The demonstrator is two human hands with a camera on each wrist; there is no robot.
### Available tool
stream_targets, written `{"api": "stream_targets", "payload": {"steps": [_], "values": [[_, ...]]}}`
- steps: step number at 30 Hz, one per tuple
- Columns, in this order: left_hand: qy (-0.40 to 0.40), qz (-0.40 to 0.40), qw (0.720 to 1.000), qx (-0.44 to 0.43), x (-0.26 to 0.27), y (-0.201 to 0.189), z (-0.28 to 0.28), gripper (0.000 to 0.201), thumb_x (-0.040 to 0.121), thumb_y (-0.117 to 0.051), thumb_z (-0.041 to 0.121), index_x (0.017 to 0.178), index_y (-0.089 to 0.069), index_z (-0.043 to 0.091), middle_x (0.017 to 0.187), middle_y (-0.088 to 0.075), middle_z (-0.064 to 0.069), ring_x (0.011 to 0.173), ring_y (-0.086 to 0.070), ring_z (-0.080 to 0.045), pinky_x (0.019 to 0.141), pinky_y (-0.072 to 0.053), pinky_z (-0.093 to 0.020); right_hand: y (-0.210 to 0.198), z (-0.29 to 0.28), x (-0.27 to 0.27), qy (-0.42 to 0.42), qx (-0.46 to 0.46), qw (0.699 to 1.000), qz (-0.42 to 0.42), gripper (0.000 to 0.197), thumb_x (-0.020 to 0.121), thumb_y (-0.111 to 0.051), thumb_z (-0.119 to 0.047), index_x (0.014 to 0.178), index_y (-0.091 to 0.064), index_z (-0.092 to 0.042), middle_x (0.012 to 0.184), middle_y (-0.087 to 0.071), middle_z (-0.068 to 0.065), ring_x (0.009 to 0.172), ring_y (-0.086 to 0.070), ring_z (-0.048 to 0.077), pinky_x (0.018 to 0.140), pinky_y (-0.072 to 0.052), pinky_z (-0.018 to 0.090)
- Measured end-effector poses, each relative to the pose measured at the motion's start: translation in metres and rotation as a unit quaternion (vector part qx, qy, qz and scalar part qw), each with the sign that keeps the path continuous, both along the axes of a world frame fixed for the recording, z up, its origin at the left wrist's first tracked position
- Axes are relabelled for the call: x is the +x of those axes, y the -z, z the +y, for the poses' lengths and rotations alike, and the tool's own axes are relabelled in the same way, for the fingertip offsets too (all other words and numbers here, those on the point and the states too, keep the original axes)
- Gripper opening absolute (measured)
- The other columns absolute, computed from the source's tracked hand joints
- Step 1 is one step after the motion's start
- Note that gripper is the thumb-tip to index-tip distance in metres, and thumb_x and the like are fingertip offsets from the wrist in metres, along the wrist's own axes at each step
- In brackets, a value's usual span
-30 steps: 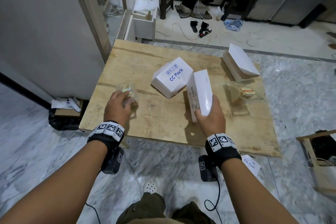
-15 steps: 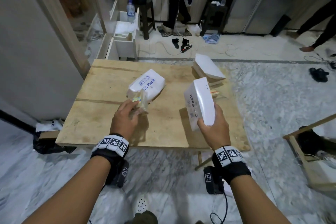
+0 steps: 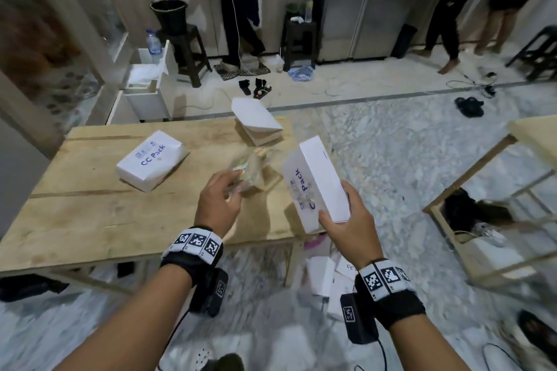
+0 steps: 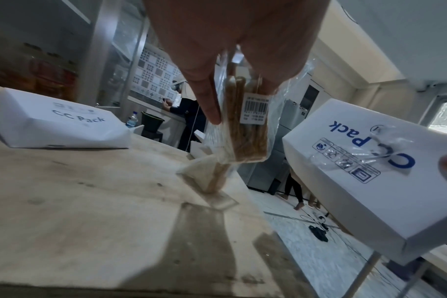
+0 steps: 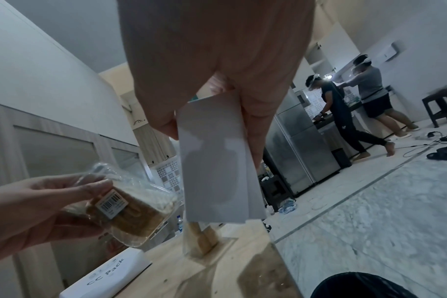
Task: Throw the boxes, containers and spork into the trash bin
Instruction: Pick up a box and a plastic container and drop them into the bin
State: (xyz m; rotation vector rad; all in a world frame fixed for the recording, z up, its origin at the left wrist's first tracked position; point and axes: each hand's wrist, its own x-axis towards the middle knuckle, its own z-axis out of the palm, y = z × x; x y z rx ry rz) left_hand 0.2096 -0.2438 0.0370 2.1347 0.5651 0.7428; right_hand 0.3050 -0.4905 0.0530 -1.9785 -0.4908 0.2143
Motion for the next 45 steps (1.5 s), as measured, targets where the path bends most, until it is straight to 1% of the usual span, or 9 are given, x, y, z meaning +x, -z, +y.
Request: {"api": "stream_targets", "payload": {"steps": [4, 8, 13, 17, 23, 26, 34, 40, 45], "values": [[0.023, 0.006, 1.000, -0.008, 0.023, -0.010, -0.034, 0.027, 0.083, -0.065, 0.007, 0.110, -0.067, 0.013, 0.112, -0.065, -0.006, 0.094, -0.062, -0.017, 0.075, -0.045, -0.003, 0.003, -0.032, 0.022, 0.042, -0.001, 0.999, 0.009, 0.058, 0.081, -0.072, -0.021, 0.130, -0.046, -0.036, 0.108, -0.059, -0.017, 0.093, -0.060, -0.003, 0.073, -0.051, 0.013], [0.048, 0.012, 0.998, -0.038, 0.051, -0.019, -0.060, 0.026, 0.084, -0.068, 0.016, 0.110, -0.068, 0.011, 0.109, -0.063, 0.003, 0.092, -0.058, -0.008, 0.072, -0.038, 0.006, 0.012, -0.056, 0.053, 0.087, -0.020, 0.996, 0.009, 0.064, 0.081, -0.072, -0.022, 0.139, -0.044, -0.023, 0.115, -0.058, -0.007, 0.099, -0.057, 0.013, 0.082, -0.047, 0.025], [0.099, 0.028, 0.991, -0.082, 0.102, -0.007, -0.084, 0.024, 0.086, -0.066, 0.021, 0.109, -0.068, 0.013, 0.109, -0.067, -0.002, 0.092, -0.058, -0.006, 0.074, -0.037, 0.004, 0.026, -0.080, 0.100, 0.126, -0.054, 0.990, 0.025, 0.064, 0.082, -0.071, -0.022, 0.139, -0.043, -0.022, 0.115, -0.058, -0.004, 0.099, -0.056, 0.016, 0.082, -0.045, 0.027], [0.128, 0.050, 0.983, -0.119, 0.144, 0.012, -0.100, 0.029, 0.086, -0.066, 0.026, 0.112, -0.067, 0.016, 0.109, -0.064, 0.004, 0.089, -0.056, 0.009, 0.075, -0.038, 0.006, 0.035, -0.094, 0.135, 0.150, -0.091, 0.984, 0.027, 0.063, 0.083, -0.072, -0.024, 0.138, -0.043, -0.021, 0.113, -0.057, -0.004, 0.099, -0.056, 0.018, 0.081, -0.045, 0.028], [0.141, 0.084, 0.977, -0.133, 0.187, 0.036, -0.121, 0.028, 0.084, -0.068, 0.023, 0.111, -0.068, 0.013, 0.103, -0.064, 0.003, 0.093, -0.059, -0.008, 0.077, -0.039, 0.003, 0.050, -0.109, 0.179, 0.155, -0.123, 0.979, 0.044, 0.060, 0.082, -0.071, -0.021, 0.136, -0.044, -0.019, 0.111, -0.055, -0.003, 0.100, -0.054, 0.020, 0.079, -0.044, 0.029], [0.140, 0.102, 0.975, -0.136, 0.206, 0.049, -0.131, 0.029, 0.084, -0.067, 0.022, 0.111, -0.068, 0.012, 0.110, -0.066, -0.005, 0.102, -0.063, -0.016, 0.090, -0.048, -0.020, 0.056, -0.112, 0.200, 0.143, -0.142, 0.978, 0.052, 0.059, 0.083, -0.070, -0.020, 0.136, -0.044, -0.019, 0.108, -0.053, -0.003, 0.098, -0.052, 0.020, 0.078, -0.042, 0.029], [0.031, 0.155, 0.975, -0.154, 0.268, 0.102, -0.176, 0.030, 0.085, -0.067, 0.019, 0.113, -0.067, 0.008, 0.115, -0.064, -0.010, 0.102, -0.062, -0.020, 0.081, -0.039, -0.011, 0.112, -0.136, 0.288, 0.047, -0.187, 0.975, 0.107, 0.062, 0.082, -0.068, -0.025, 0.138, -0.040, -0.024, 0.111, -0.054, -0.003, 0.099, -0.054, 0.021, 0.081, -0.047, 0.032], [-0.076, 0.176, 0.967, -0.167, 0.319, 0.170, -0.210, 0.031, 0.085, -0.066, 0.014, 0.115, -0.066, 0.005, 0.117, -0.063, -0.013, 0.100, -0.060, -0.021, 0.083, -0.042, -0.017, 0.184, -0.163, 0.363, -0.039, -0.217, 0.964, 0.146, 0.072, 0.081, -0.067, -0.030, 0.143, -0.030, -0.028, 0.122, -0.054, 0.001, 0.106, -0.055, 0.025, 0.089, -0.051, 0.040], [-0.137, 0.196, 0.958, -0.161, 0.333, 0.229, -0.213, 0.029, 0.085, -0.066, 0.011, 0.113, -0.067, 0.003, 0.112, -0.064, -0.017, 0.099, -0.060, -0.022, 0.077, -0.037, -0.009, 0.248, -0.166, 0.403, -0.067, -0.231, 0.956, 0.166, 0.067, 0.081, -0.067, -0.029, 0.137, -0.030, -0.030, 0.120, -0.056, 0.005, 0.102, -0.057, 0.029, 0.084, -0.051, 0.038]]}}
